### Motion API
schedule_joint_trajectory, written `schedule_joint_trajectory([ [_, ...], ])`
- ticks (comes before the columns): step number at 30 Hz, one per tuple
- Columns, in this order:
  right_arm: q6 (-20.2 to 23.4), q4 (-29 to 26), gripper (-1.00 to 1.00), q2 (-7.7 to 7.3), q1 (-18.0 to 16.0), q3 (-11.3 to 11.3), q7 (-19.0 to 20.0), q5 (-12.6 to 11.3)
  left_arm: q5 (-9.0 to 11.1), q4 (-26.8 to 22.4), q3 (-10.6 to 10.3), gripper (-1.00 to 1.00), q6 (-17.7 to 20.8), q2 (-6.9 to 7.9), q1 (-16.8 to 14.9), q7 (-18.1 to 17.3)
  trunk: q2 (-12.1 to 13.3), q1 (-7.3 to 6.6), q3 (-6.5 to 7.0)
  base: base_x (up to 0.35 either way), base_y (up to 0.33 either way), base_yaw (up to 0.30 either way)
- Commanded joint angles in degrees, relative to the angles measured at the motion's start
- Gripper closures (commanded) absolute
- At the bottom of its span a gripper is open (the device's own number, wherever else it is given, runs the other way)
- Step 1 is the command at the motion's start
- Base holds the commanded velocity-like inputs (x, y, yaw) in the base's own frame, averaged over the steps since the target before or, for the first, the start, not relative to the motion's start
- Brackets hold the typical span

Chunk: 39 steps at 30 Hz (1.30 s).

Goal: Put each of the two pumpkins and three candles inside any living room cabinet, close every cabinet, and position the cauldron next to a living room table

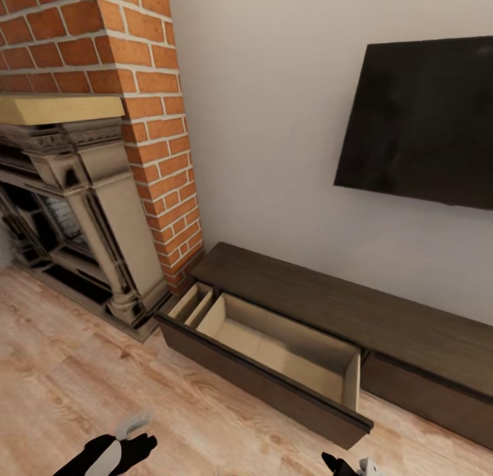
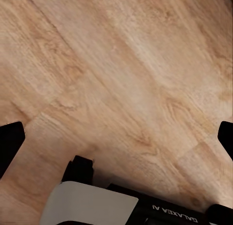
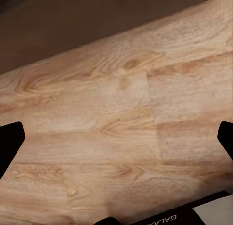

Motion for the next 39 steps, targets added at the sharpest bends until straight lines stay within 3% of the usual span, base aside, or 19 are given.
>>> schedule_joint_trajectory([
  [1,-0.04,0.03,-1.00,-0.02,-0.02,0.47,0.23,-0.56,0.60,-0.14,-0.44,-1.00,0.15,0.06,-0.03,0.50,-0.03,-0.01,-0.05,-0.120,-0.005,0.284],
  [39,-0.04,0.03,-1.00,-0.02,-0.02,0.54,0.30,-0.56,0.60,-0.14,-0.55,-1.00,0.15,-0.11,-0.03,0.52,-0.03,-0.01,-0.05,-0.037,-0.002,0.284],
])
